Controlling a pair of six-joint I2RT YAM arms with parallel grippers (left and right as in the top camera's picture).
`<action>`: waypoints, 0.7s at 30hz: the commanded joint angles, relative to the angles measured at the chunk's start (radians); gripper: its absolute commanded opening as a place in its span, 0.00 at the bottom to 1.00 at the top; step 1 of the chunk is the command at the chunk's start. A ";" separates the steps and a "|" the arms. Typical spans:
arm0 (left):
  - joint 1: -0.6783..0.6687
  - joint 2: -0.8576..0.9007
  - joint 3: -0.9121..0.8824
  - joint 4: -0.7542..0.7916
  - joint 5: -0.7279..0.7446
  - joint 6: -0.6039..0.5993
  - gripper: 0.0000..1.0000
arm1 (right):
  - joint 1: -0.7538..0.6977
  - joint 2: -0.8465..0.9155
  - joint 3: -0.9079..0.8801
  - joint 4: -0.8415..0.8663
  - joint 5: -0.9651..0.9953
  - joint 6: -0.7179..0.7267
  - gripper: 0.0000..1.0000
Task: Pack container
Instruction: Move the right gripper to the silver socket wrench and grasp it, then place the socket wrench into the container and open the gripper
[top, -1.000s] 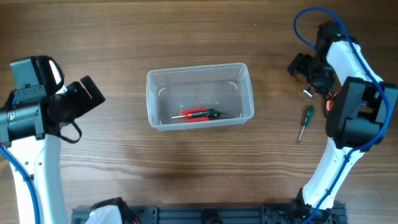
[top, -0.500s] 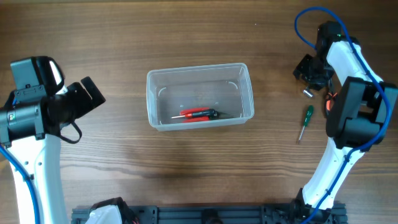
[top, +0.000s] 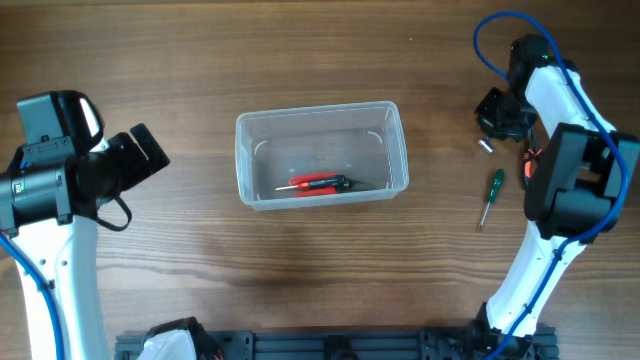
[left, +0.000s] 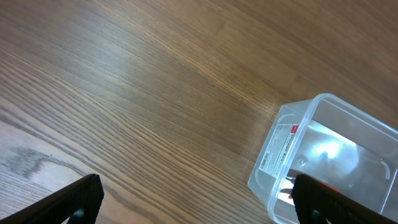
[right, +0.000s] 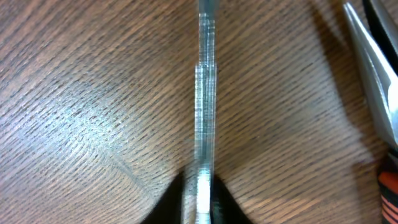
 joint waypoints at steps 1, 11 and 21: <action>0.005 0.003 0.013 -0.002 0.012 -0.002 1.00 | 0.002 0.027 -0.019 0.002 -0.027 0.000 0.04; 0.005 0.003 0.013 -0.009 0.012 -0.002 1.00 | 0.007 0.025 -0.013 0.026 -0.027 -0.185 0.04; 0.005 0.003 0.013 -0.027 0.011 -0.001 1.00 | 0.132 -0.220 0.068 0.012 -0.116 -0.542 0.04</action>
